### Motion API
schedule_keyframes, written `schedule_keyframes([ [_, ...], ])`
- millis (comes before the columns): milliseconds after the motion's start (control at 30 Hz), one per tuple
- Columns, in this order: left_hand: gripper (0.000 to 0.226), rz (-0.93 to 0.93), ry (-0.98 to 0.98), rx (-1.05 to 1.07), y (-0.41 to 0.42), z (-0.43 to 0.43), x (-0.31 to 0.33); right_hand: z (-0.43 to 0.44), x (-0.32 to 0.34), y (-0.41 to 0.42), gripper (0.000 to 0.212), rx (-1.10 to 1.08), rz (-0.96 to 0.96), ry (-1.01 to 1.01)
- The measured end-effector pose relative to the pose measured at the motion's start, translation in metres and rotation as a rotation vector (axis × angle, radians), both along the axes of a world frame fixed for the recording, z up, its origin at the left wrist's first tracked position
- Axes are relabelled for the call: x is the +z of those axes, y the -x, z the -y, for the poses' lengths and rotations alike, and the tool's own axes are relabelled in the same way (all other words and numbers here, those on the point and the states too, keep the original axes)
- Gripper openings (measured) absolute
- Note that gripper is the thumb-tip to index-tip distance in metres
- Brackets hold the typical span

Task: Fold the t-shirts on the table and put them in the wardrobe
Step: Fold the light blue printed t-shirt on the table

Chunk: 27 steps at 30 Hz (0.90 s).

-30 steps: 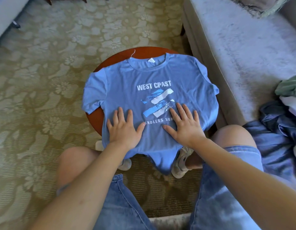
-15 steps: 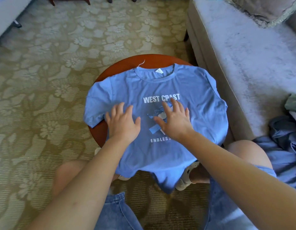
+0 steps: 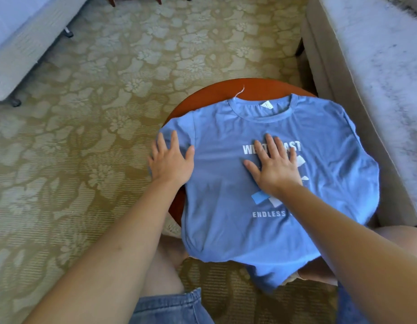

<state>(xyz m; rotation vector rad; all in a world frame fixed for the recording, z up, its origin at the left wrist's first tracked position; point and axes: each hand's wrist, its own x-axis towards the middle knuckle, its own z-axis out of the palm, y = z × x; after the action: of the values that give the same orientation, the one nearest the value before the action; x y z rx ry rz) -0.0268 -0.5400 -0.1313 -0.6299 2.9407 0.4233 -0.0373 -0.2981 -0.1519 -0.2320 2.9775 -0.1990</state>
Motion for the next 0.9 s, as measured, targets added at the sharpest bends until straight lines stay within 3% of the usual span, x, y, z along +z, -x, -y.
schedule_keyframes([
  [267,0.081,0.013,-0.113,0.186,-0.001,0.004,-0.008,-0.028,-0.002,0.000,0.076,-0.085,-0.002,-0.027],
  [500,0.095,-0.029,-0.076,0.273,-0.004,0.000,-0.014,-0.027,-0.004,0.000,0.075,-0.085,0.004,-0.033],
  [900,0.089,-0.227,-0.013,0.204,-0.006,0.000,-0.016,-0.028,-0.005,0.000,0.076,-0.079,-0.011,-0.021],
])
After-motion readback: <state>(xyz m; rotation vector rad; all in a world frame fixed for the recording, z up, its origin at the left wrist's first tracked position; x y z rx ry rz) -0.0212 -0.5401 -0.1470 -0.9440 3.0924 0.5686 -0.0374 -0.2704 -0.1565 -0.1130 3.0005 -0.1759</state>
